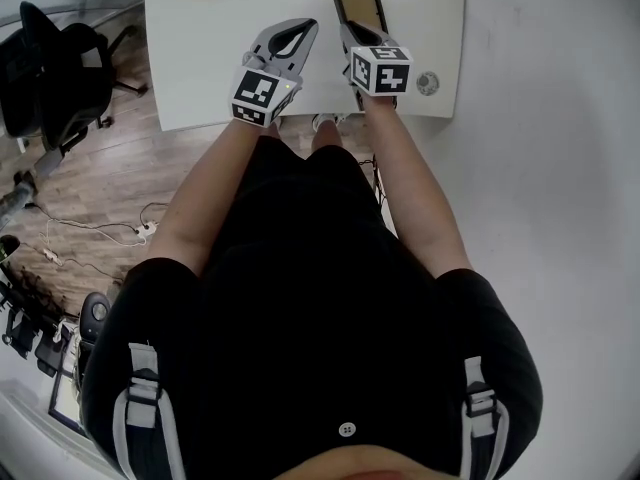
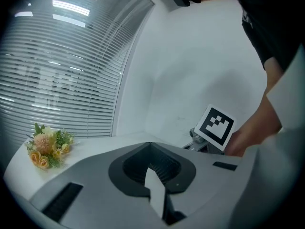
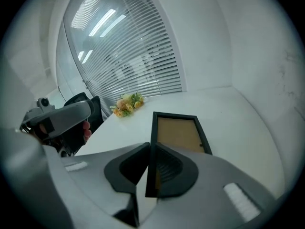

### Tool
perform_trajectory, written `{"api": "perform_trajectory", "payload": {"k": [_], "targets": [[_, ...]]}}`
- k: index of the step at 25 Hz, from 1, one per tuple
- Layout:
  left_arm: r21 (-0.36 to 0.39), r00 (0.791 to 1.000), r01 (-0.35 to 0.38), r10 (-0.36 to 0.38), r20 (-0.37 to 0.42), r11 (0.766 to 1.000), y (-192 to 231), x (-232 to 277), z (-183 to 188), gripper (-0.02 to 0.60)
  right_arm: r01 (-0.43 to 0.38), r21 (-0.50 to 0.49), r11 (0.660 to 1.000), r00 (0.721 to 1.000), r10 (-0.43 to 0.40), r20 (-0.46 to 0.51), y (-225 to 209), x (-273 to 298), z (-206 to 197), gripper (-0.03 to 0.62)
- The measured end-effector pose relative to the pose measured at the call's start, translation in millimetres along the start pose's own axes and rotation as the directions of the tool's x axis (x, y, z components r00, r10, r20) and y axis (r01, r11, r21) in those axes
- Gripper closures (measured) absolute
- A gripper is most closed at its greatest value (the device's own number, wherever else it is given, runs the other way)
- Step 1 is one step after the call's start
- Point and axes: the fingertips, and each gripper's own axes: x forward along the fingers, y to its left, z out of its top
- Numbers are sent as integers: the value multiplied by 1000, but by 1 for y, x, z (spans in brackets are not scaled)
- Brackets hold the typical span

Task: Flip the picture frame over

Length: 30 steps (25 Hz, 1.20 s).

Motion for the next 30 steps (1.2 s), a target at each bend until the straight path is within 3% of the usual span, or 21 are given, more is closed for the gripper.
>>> {"api": "perform_trajectory", "payload": {"k": [9, 18, 22, 28, 30], "targets": [[10, 1000, -19, 19, 8, 1000, 13, -5, 10, 575, -104, 164, 981, 994, 95, 59, 16, -12, 13, 545], [11, 1000, -7, 7, 3, 1000, 7, -3, 5, 575, -251, 342, 906, 966, 211, 152, 31, -18, 17, 545], [8, 1000, 0, 0, 2, 1000, 5, -1, 3, 575, -340, 396, 853, 938, 275, 212, 40, -22, 24, 545], [6, 1000, 5, -5, 0, 1000, 4, 3, -1, 575, -475, 497, 726, 879, 365, 308, 49, -24, 28, 545], [10, 1000, 8, -7, -6, 1000, -1, 5, -5, 575, -519, 536, 666, 855, 394, 338, 47, -24, 23, 545]]}}
